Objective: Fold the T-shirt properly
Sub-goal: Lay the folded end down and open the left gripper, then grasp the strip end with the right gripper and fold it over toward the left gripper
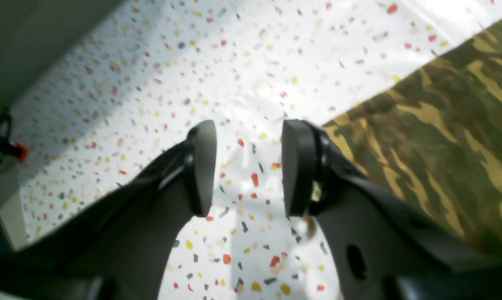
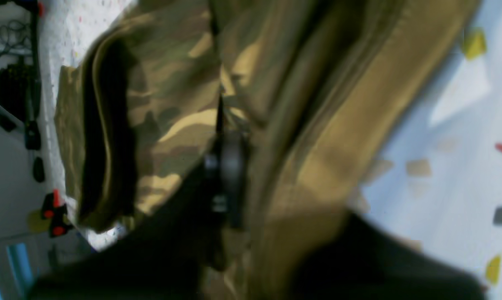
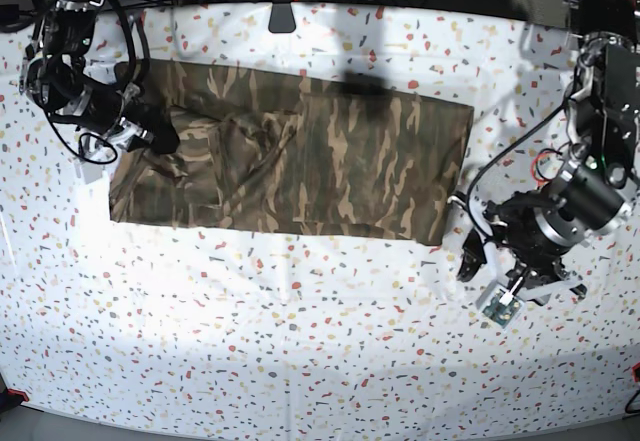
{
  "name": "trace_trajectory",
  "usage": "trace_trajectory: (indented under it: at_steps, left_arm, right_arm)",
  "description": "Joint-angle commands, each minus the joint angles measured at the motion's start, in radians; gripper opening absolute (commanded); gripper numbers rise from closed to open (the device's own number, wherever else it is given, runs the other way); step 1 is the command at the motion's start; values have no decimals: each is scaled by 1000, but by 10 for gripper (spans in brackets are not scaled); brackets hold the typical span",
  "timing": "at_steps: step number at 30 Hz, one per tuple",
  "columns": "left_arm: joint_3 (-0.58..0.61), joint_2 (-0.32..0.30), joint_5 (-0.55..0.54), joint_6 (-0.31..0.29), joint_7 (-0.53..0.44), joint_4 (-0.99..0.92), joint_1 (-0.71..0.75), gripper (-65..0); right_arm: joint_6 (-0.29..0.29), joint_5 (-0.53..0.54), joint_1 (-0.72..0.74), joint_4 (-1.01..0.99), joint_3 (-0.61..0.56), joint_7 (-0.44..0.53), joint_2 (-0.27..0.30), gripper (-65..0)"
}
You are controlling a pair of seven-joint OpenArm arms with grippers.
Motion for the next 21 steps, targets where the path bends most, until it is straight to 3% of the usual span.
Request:
trace_trajectory:
  at_steps: [1, 5, 12, 14, 18, 21]
  left_arm:
    - [-6, -9, 4, 3, -9, 16, -21, -405]
    - [-6, -9, 4, 4, 0, 16, -8, -405]
    - [-6, -9, 74, 4, 68, 16, 81, -405]
    - [-6, -9, 136, 8, 68, 16, 106, -405]
    - [-6, -9, 242, 71, 67, 15, 175, -405]
    - [-6, -9, 247, 94, -31, -1, 253, -405]
  right_arm:
    - [3, 7, 25, 11, 0, 0, 12, -650]
    - [3, 27, 85, 11, 0, -27, 8, -650]
    - [3, 199, 220, 27, 0, -267, -63, -650]
    - [3, 238, 246, 48, -15, -270, -87, -650]
    - [3, 253, 288, 107, -91, -270, -110, -650]
    - [3, 253, 312, 143, -176, -270, -110, -650]
